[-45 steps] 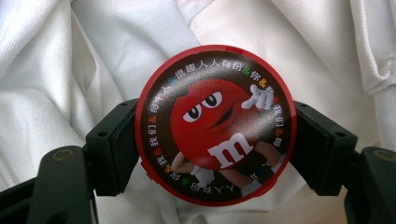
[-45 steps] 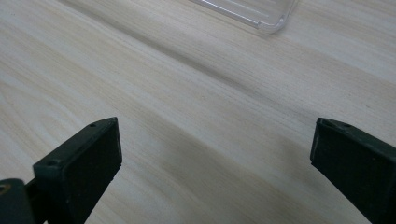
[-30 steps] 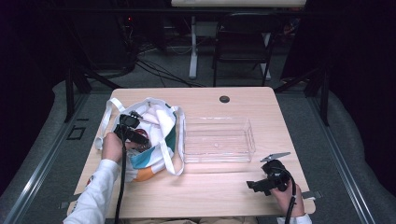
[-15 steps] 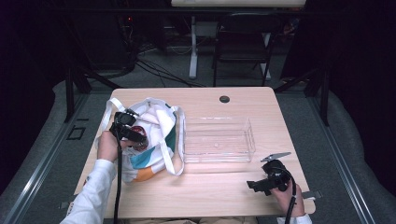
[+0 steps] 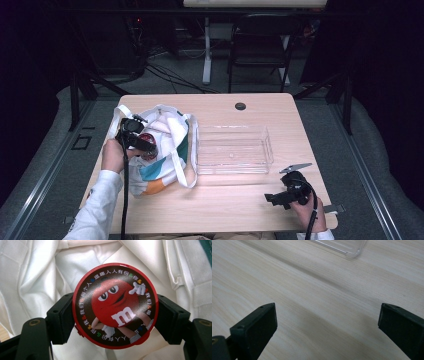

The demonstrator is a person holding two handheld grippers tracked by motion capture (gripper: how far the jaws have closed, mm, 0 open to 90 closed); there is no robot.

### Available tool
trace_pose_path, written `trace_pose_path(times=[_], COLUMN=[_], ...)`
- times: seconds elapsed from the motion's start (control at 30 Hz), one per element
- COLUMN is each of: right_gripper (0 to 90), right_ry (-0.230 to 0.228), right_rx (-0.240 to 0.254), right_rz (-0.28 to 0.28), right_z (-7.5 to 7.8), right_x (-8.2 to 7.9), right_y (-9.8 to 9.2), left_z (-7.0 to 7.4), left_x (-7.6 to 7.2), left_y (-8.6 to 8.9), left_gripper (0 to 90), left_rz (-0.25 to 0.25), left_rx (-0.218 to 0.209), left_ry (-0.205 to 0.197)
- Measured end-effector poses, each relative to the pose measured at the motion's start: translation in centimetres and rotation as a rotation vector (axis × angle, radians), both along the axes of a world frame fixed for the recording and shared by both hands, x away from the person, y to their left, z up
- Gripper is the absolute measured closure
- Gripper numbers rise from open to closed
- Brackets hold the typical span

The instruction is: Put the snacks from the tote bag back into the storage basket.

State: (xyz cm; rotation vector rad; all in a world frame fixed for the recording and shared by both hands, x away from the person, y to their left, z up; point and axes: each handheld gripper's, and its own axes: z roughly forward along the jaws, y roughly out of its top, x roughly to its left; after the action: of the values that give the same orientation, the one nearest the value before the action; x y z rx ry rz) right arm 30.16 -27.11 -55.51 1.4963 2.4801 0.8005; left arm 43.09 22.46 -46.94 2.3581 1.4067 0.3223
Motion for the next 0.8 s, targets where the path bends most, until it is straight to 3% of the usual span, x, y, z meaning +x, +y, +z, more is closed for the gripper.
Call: trace_pose_path(times=[0.8], right_gripper=[1.8], right_ry=[0.0], right_rx=[-0.013], right_rz=[-0.002], right_z=[0.0], right_x=[0.0], right_y=[-0.1], left_z=[3.4], left_x=[-0.1], left_y=[0.2], left_gripper=[26.0], left_rz=[-0.017], left_rx=[-0.009], left_ry=[-0.03])
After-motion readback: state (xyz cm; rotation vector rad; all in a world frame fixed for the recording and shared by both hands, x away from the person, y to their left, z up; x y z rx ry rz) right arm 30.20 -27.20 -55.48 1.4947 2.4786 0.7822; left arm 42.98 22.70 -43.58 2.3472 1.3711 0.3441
